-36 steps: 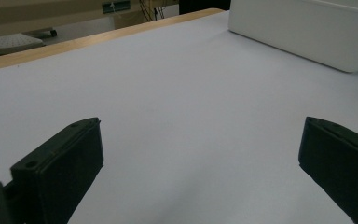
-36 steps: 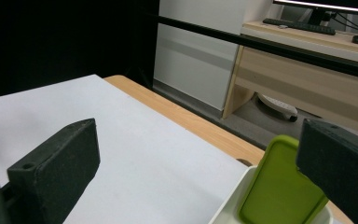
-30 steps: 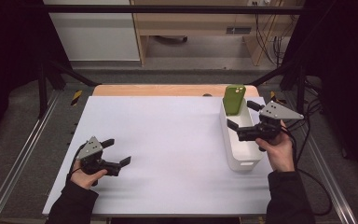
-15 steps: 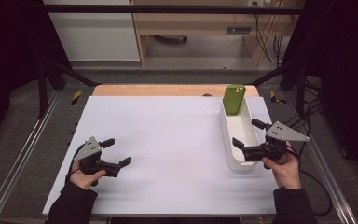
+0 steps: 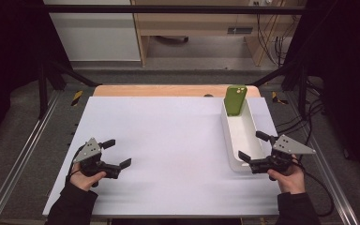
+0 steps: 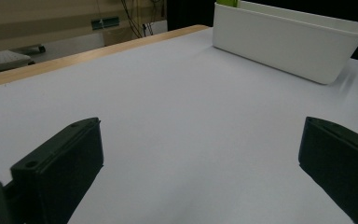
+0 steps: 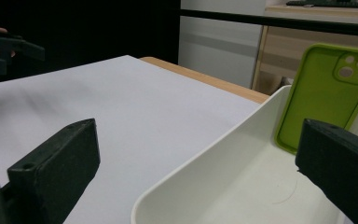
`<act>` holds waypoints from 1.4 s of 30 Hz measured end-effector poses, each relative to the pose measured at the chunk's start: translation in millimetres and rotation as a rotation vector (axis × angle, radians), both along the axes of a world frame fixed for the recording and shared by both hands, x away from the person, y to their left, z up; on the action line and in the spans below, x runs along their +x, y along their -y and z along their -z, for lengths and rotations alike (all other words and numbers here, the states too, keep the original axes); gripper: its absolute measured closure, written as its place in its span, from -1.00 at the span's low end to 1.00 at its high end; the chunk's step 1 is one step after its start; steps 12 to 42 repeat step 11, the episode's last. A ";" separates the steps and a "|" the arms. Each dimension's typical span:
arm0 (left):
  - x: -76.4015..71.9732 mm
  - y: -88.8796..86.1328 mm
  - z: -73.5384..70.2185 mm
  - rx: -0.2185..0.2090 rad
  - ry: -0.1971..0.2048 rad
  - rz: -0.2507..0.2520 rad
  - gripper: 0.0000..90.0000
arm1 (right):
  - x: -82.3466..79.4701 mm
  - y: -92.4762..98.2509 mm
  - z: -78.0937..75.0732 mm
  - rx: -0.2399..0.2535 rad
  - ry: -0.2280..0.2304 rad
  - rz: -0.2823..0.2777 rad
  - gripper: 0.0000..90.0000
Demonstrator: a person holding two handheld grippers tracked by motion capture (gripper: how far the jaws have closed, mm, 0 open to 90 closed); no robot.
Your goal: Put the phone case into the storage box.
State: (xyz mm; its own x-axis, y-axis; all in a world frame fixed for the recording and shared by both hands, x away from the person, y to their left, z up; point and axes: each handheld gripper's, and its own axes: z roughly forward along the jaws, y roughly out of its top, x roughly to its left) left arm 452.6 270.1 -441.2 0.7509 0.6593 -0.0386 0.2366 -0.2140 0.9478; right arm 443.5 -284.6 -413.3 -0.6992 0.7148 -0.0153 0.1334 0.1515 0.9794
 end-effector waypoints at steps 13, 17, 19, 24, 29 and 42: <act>-0.7 1.8 1.4 0.009 -0.001 0.006 -1.00 | -1.7 9.9 8.4 0.022 0.008 0.025 -0.99; -0.7 1.8 1.4 0.009 -0.001 0.006 -1.00 | -1.7 9.9 8.4 0.022 0.008 0.025 -0.99; -0.7 1.8 1.4 0.009 -0.001 0.006 -1.00 | -1.7 9.9 8.4 0.022 0.008 0.025 -0.99; -0.7 1.8 1.4 0.009 -0.001 0.006 -1.00 | -1.7 9.9 8.4 0.022 0.008 0.025 -0.99; -0.7 1.8 1.4 0.009 -0.001 0.006 -1.00 | -1.7 9.9 8.4 0.022 0.008 0.025 -0.99; -0.7 1.8 1.4 0.009 -0.001 0.006 -1.00 | -1.7 9.9 8.4 0.022 0.008 0.025 -0.99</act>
